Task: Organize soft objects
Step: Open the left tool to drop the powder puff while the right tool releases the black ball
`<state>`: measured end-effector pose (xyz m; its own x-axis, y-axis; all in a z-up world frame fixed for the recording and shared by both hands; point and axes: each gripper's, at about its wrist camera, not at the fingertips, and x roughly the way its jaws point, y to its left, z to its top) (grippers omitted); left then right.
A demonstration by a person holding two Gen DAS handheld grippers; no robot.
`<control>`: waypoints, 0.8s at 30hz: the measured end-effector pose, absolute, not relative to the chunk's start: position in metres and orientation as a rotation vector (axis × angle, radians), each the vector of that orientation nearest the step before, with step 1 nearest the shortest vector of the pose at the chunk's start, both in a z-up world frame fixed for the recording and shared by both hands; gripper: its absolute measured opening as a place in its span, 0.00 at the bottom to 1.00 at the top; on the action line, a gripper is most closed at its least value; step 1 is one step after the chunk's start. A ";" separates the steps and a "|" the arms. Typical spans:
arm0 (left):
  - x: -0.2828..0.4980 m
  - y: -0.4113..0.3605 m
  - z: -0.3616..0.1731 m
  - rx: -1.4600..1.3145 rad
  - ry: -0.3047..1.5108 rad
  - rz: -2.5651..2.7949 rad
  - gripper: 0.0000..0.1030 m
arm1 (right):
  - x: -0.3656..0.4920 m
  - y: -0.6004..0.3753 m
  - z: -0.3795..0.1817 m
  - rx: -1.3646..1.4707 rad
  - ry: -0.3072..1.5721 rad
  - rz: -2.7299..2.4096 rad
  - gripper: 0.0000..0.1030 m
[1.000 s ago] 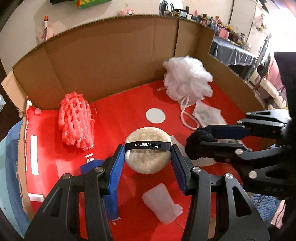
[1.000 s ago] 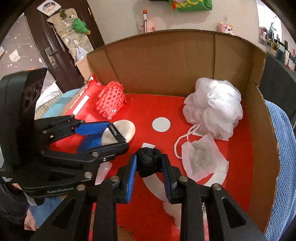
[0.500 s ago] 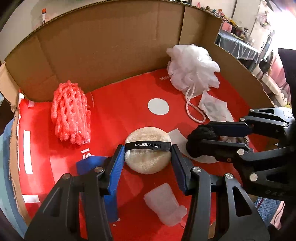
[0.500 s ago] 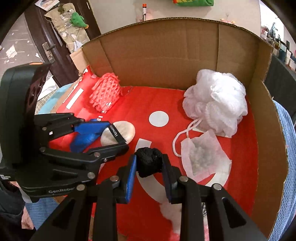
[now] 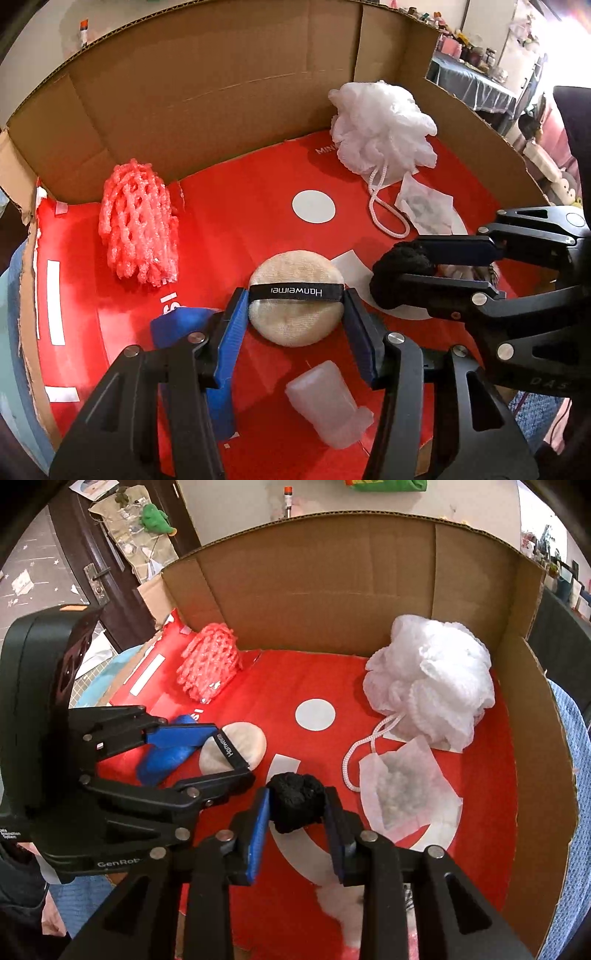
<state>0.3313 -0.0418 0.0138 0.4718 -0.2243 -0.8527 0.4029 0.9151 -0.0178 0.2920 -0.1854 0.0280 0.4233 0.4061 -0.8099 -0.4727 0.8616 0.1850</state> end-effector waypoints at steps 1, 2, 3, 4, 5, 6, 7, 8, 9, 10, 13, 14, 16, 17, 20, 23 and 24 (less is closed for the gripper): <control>0.331 -0.042 0.014 0.198 1.008 -0.388 0.49 | 0.291 -0.185 0.028 -0.077 0.991 0.550 0.31; 0.331 -0.043 0.014 0.200 1.008 -0.389 0.49 | 0.291 -0.185 0.028 -0.081 0.989 0.549 0.31; 0.330 -0.043 0.014 0.203 1.007 -0.390 0.49 | 0.290 -0.184 0.029 -0.085 0.988 0.548 0.31; 0.330 -0.043 0.014 0.203 1.005 -0.391 0.49 | 0.290 -0.184 0.029 -0.089 0.988 0.547 0.31; 0.329 -0.043 0.014 0.203 1.005 -0.392 0.49 | 0.290 -0.184 0.029 -0.093 0.987 0.547 0.31; 0.329 -0.042 0.014 0.202 1.004 -0.391 0.49 | 0.290 -0.183 0.029 -0.094 0.987 0.545 0.31; 0.329 -0.042 0.015 0.198 1.002 -0.391 0.49 | 0.290 -0.183 0.029 -0.095 0.987 0.545 0.32; 0.329 -0.041 0.015 0.195 1.001 -0.390 0.50 | 0.289 -0.183 0.029 -0.096 0.986 0.543 0.32; 0.330 -0.040 0.015 0.191 1.002 -0.390 0.50 | 0.289 -0.183 0.029 -0.097 0.986 0.541 0.32; 0.330 -0.040 0.015 0.187 1.003 -0.391 0.50 | 0.289 -0.183 0.029 -0.099 0.987 0.541 0.33; 0.329 -0.037 0.015 0.183 1.005 -0.395 0.51 | 0.289 -0.183 0.029 -0.101 0.987 0.537 0.37; 0.329 -0.037 0.015 0.184 1.004 -0.394 0.51 | 0.289 -0.184 0.029 -0.100 0.988 0.537 0.37; 0.330 -0.036 0.015 0.187 1.005 -0.395 0.51 | 0.289 -0.185 0.029 -0.096 0.987 0.535 0.37; 0.330 -0.036 0.015 0.188 1.005 -0.395 0.52 | 0.289 -0.186 0.029 -0.094 0.987 0.535 0.37; 0.330 -0.036 0.015 0.185 1.004 -0.397 0.57 | 0.289 -0.187 0.030 -0.095 0.985 0.533 0.38; 0.330 -0.035 0.017 0.183 0.998 -0.398 0.59 | 0.289 -0.188 0.031 -0.095 0.985 0.531 0.40; 0.329 -0.035 0.017 0.183 0.996 -0.397 0.59 | 0.289 -0.188 0.031 -0.096 0.984 0.530 0.40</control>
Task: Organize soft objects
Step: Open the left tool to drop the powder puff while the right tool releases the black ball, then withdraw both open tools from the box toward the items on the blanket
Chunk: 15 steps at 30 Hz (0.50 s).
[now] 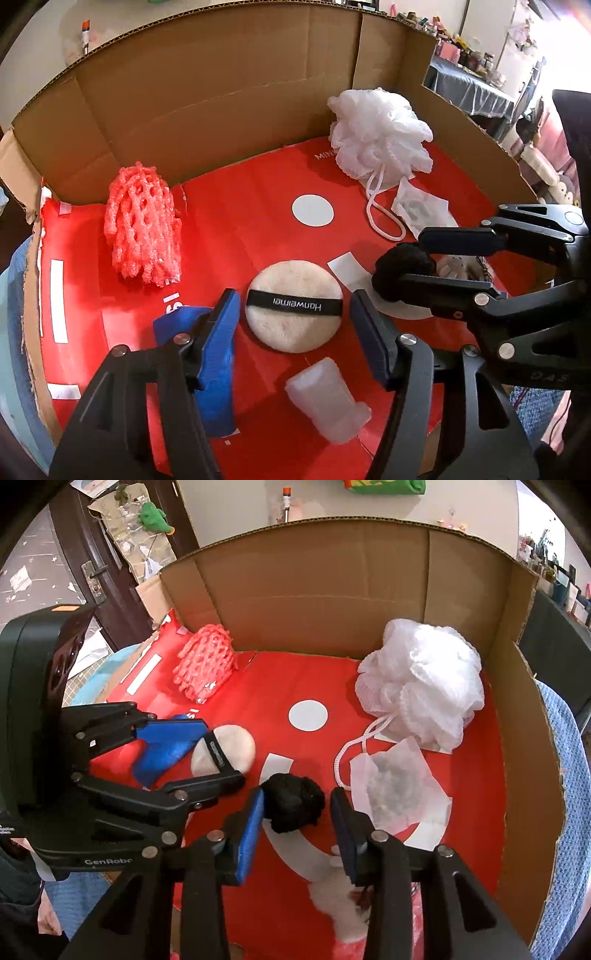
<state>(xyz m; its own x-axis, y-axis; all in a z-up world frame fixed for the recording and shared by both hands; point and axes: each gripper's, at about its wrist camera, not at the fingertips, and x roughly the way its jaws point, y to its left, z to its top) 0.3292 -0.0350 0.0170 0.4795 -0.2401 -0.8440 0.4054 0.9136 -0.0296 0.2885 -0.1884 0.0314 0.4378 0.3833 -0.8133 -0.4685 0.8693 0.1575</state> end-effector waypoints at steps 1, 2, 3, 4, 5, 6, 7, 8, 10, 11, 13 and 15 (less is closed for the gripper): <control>0.329 -0.035 0.017 0.183 0.995 -0.397 0.59 | 0.289 -0.188 0.032 -0.096 0.983 0.528 0.43; 0.329 -0.035 0.018 0.183 0.994 -0.397 0.59 | 0.289 -0.188 0.033 -0.094 0.982 0.527 0.44; 0.329 -0.034 0.018 0.182 0.993 -0.395 0.59 | 0.288 -0.189 0.033 -0.091 0.980 0.528 0.44; 0.328 -0.034 0.019 0.180 0.989 -0.392 0.59 | 0.288 -0.189 0.034 -0.089 0.978 0.529 0.44; 0.326 -0.033 0.020 0.178 0.985 -0.392 0.59 | 0.288 -0.189 0.035 -0.088 0.976 0.529 0.44; 0.325 -0.032 0.022 0.173 0.980 -0.392 0.59 | 0.287 -0.189 0.036 -0.087 0.974 0.527 0.44; 0.324 -0.031 0.024 0.167 0.975 -0.391 0.59 | 0.287 -0.190 0.038 -0.083 0.968 0.525 0.45; 0.323 -0.030 0.026 0.162 0.970 -0.391 0.60 | 0.287 -0.191 0.040 -0.077 0.966 0.527 0.46; 0.319 -0.027 0.032 0.149 0.954 -0.384 0.65 | 0.285 -0.193 0.044 -0.070 0.954 0.526 0.48; 0.316 -0.026 0.035 0.141 0.944 -0.384 0.66 | 0.283 -0.194 0.047 -0.072 0.947 0.523 0.49; 0.309 -0.023 0.044 0.123 0.914 -0.380 0.67 | 0.279 -0.196 0.052 -0.071 0.933 0.516 0.52; 0.299 -0.020 0.053 0.121 0.878 -0.373 0.67 | 0.272 -0.199 0.062 -0.068 0.909 0.508 0.54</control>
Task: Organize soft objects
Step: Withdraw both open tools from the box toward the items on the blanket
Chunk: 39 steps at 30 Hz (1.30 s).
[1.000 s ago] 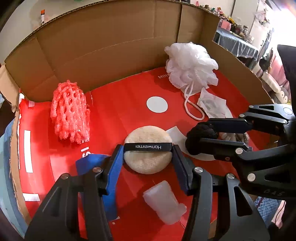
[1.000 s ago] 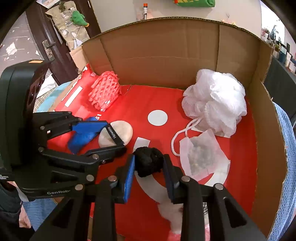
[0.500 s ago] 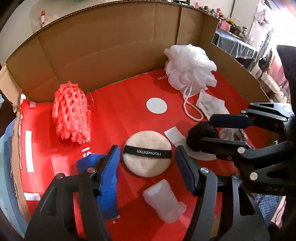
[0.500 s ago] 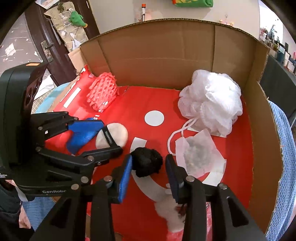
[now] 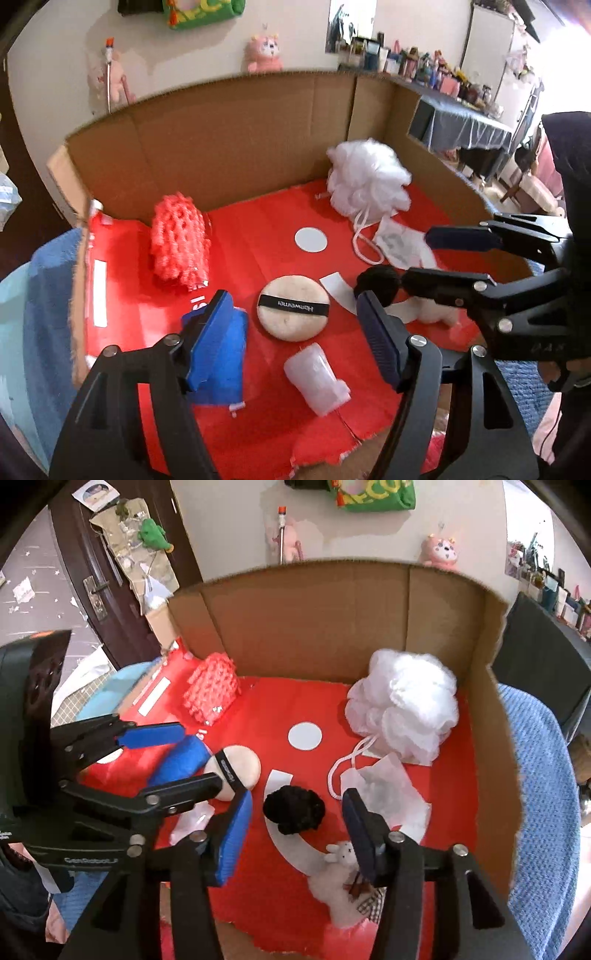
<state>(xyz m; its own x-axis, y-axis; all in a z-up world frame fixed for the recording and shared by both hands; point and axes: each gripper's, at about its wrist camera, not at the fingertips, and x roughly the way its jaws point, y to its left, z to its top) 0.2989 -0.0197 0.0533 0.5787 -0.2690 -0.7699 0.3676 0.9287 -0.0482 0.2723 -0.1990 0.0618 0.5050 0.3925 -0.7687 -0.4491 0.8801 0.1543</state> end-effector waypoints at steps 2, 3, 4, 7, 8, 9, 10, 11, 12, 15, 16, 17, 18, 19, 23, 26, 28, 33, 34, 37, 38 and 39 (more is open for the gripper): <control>0.287 -0.017 0.062 0.116 0.851 -0.372 0.69 | 0.264 -0.202 0.071 -0.077 0.881 0.497 0.58; 0.283 -0.016 0.066 0.110 0.838 -0.372 0.71 | 0.260 -0.202 0.075 -0.081 0.867 0.492 0.59; 0.278 -0.014 0.071 0.105 0.824 -0.372 0.72 | 0.253 -0.204 0.083 -0.081 0.845 0.492 0.60; 0.255 -0.012 0.085 0.102 0.765 -0.361 0.74 | 0.232 -0.207 0.100 -0.088 0.791 0.479 0.64; 0.247 -0.011 0.089 0.099 0.745 -0.365 0.75 | 0.224 -0.207 0.105 -0.095 0.772 0.477 0.68; 0.238 -0.011 0.094 0.096 0.726 -0.368 0.78 | 0.217 -0.207 0.109 -0.102 0.753 0.475 0.70; 0.231 -0.011 0.098 0.094 0.712 -0.368 0.79 | 0.205 -0.208 0.116 -0.110 0.726 0.467 0.72; 0.223 -0.010 0.101 0.091 0.697 -0.367 0.81 | 0.198 -0.208 0.120 -0.115 0.709 0.464 0.74; 0.214 -0.008 0.105 0.086 0.676 -0.366 0.81 | 0.189 -0.208 0.125 -0.119 0.688 0.458 0.75; 0.190 -0.007 0.113 0.090 0.621 -0.347 0.84 | 0.170 -0.211 0.135 -0.123 0.646 0.441 0.79; 0.183 -0.007 0.115 0.094 0.602 -0.337 0.85 | 0.160 -0.211 0.139 -0.130 0.625 0.433 0.82; 0.176 -0.007 0.118 0.093 0.581 -0.329 0.86 | 0.155 -0.212 0.141 -0.135 0.611 0.424 0.85; 0.167 -0.005 0.121 0.088 0.557 -0.317 0.86 | 0.146 -0.212 0.144 -0.142 0.587 0.409 0.87; 0.160 -0.003 0.123 0.082 0.536 -0.304 0.86 | 0.140 -0.212 0.145 -0.146 0.571 0.400 0.89; 0.138 0.004 0.127 0.050 0.484 -0.268 0.89 | 0.114 -0.218 0.151 -0.142 0.513 0.376 0.96; 0.122 0.009 0.128 0.039 0.452 -0.241 0.90 | 0.097 -0.220 0.153 -0.153 0.480 0.363 1.00; 0.113 0.007 0.128 0.048 0.433 -0.212 0.90 | 0.087 -0.222 0.153 -0.149 0.461 0.347 1.00; 0.089 0.001 0.127 0.066 0.389 -0.205 0.91 | 0.065 -0.228 0.151 -0.135 0.413 0.309 1.00; 0.085 0.001 0.126 0.061 0.386 -0.207 0.91 | 0.061 -0.229 0.150 -0.133 0.408 0.303 1.00; 0.075 -0.001 0.123 0.057 0.366 -0.194 0.91 | 0.050 -0.234 0.146 -0.125 0.394 0.281 1.00; 0.071 -0.002 0.121 0.061 0.359 -0.188 0.91 | 0.047 -0.235 0.144 -0.126 0.388 0.270 1.00; 0.067 -0.003 0.119 0.060 0.354 -0.186 0.91 | 0.044 -0.236 0.142 -0.127 0.381 0.259 1.00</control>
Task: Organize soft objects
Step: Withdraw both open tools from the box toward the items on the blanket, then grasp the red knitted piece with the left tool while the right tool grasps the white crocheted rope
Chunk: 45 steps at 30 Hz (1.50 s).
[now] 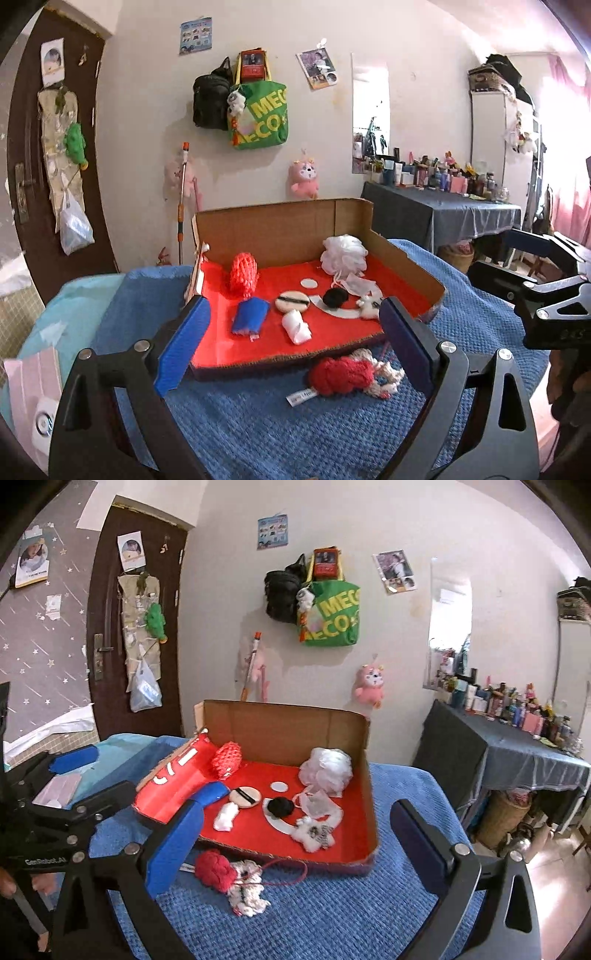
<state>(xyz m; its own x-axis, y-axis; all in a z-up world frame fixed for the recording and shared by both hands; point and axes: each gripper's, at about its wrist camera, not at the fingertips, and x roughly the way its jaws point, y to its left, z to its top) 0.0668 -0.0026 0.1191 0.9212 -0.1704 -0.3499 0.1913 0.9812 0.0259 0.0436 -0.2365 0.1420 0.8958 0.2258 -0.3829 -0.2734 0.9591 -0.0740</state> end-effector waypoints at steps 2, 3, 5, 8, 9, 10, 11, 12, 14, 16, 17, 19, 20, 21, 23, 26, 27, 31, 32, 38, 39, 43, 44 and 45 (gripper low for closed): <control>0.061 -0.001 0.114 0.042 0.356 -0.182 0.91 | 0.035 -0.241 0.136 -0.112 0.369 0.242 1.00; 0.057 0.000 0.110 0.032 0.354 -0.175 0.91 | 0.032 -0.243 0.134 -0.103 0.368 0.243 1.00; 0.051 0.000 0.104 0.027 0.350 -0.170 0.91 | 0.025 -0.248 0.127 -0.077 0.359 0.240 1.00; 0.043 0.000 0.095 0.021 0.340 -0.177 0.91 | 0.014 -0.252 0.119 -0.072 0.331 0.237 1.00; 0.040 0.000 0.092 0.022 0.337 -0.180 0.91 | 0.011 -0.252 0.116 -0.079 0.326 0.229 1.00; 0.037 -0.001 0.089 0.028 0.329 -0.165 0.91 | 0.009 -0.251 0.113 -0.089 0.321 0.226 1.00; 0.035 -0.002 0.087 0.032 0.323 -0.160 0.91 | 0.006 -0.251 0.109 -0.094 0.315 0.217 1.00; 0.032 -0.002 0.084 0.028 0.321 -0.165 0.91 | 0.003 -0.251 0.104 -0.095 0.311 0.208 1.00; 0.028 -0.001 0.080 0.006 0.313 -0.166 0.91 | -0.001 -0.252 0.097 -0.091 0.305 0.200 1.00; 0.026 -0.001 0.076 -0.003 0.306 -0.168 0.91 | -0.005 -0.255 0.089 -0.081 0.298 0.187 1.00; 0.025 -0.001 0.074 -0.004 0.306 -0.163 0.91 | -0.007 -0.257 0.083 -0.069 0.299 0.185 1.00; 0.025 -0.002 0.068 -0.006 0.313 -0.161 0.91 | -0.008 -0.260 0.075 -0.057 0.309 0.181 1.00; 0.026 -0.002 0.066 -0.008 0.321 -0.163 0.91 | -0.008 -0.262 0.071 -0.050 0.314 0.173 1.00; 0.026 -0.002 0.062 -0.012 0.329 -0.162 0.91 | -0.009 -0.263 0.068 -0.049 0.317 0.166 1.00; 0.026 -0.003 0.052 -0.020 0.343 -0.157 0.91 | -0.009 -0.265 0.059 -0.050 0.329 0.155 1.00; 0.026 -0.005 0.038 -0.010 0.369 -0.144 0.91 | -0.006 -0.269 0.048 -0.030 0.359 0.156 1.00; 0.027 -0.006 0.033 -0.001 0.379 -0.138 0.91 | -0.005 -0.269 0.044 -0.035 0.371 0.148 1.00; 0.029 -0.005 0.017 -0.005 0.425 -0.125 0.91 | -0.001 -0.268 0.028 -0.038 0.407 0.144 1.00; 0.030 -0.004 0.014 -0.011 0.436 -0.122 0.91 | 0.001 -0.267 0.023 -0.036 0.423 0.143 1.00; 0.036 -0.005 -0.006 0.000 0.508 -0.114 0.91 | 0.005 -0.266 0.006 -0.030 0.472 0.137 1.00; 0.036 -0.004 -0.007 -0.001 0.516 -0.112 0.91 | 0.006 -0.266 0.003 -0.026 0.483 0.138 1.00; 0.039 -0.003 -0.011 -0.011 0.535 -0.107 0.91 | 0.010 -0.266 -0.001 -0.025 0.504 0.133 1.00; 0.039 -0.003 -0.011 -0.011 0.536 -0.107 0.91 | 0.010 -0.266 -0.002 -0.027 0.508 0.131 1.00; 0.040 -0.003 -0.011 -0.010 0.537 -0.102 0.91 | 0.011 -0.266 -0.003 -0.028 0.511 0.130 1.00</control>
